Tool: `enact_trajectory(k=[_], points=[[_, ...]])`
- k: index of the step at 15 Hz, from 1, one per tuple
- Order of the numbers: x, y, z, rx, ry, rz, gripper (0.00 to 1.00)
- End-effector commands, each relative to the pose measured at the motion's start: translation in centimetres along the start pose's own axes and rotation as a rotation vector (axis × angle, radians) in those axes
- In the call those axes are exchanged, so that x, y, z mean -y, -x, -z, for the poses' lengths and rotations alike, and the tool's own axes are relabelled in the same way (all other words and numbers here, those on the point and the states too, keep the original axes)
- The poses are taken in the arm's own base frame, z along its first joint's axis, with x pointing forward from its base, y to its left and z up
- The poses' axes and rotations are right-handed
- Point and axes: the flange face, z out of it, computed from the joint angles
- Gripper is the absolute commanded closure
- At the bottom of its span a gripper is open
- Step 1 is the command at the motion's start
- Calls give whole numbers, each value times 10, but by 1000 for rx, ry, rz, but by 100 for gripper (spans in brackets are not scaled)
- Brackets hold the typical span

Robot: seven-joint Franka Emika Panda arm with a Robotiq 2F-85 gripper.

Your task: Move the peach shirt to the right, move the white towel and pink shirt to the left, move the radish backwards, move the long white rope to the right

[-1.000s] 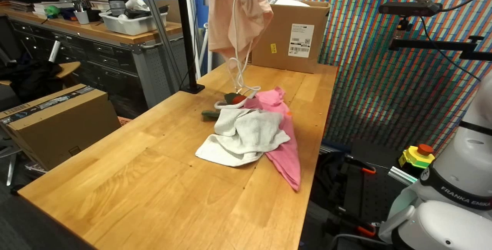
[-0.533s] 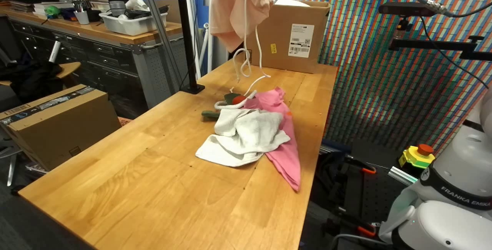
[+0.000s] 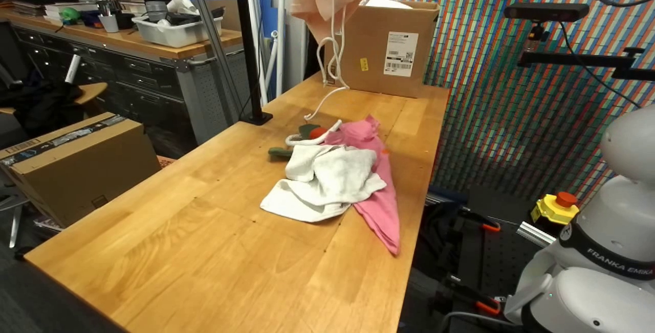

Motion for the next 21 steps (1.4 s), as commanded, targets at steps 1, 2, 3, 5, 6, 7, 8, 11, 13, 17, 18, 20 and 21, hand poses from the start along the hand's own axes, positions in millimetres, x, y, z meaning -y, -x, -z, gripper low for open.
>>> enact_trajectory(k=[1,2,3,5,6,7,8,11,13,17,18,20,21], points=[[11,-27,-4,-116,41,-2,95],[13,-21,-12,-127,73,22,95],[16,-14,-21,-134,104,52,95],[17,9,-40,-141,171,112,95],[14,28,-51,-122,213,156,95],[10,44,-60,-115,253,185,95],[2,59,-71,-74,283,217,95],[-19,99,-92,35,356,277,95],[-39,115,-92,99,399,306,95],[-81,130,-113,207,489,326,95],[-93,131,-118,229,519,333,95],[-112,136,-124,268,592,342,95],[-126,137,-128,297,641,347,95]])
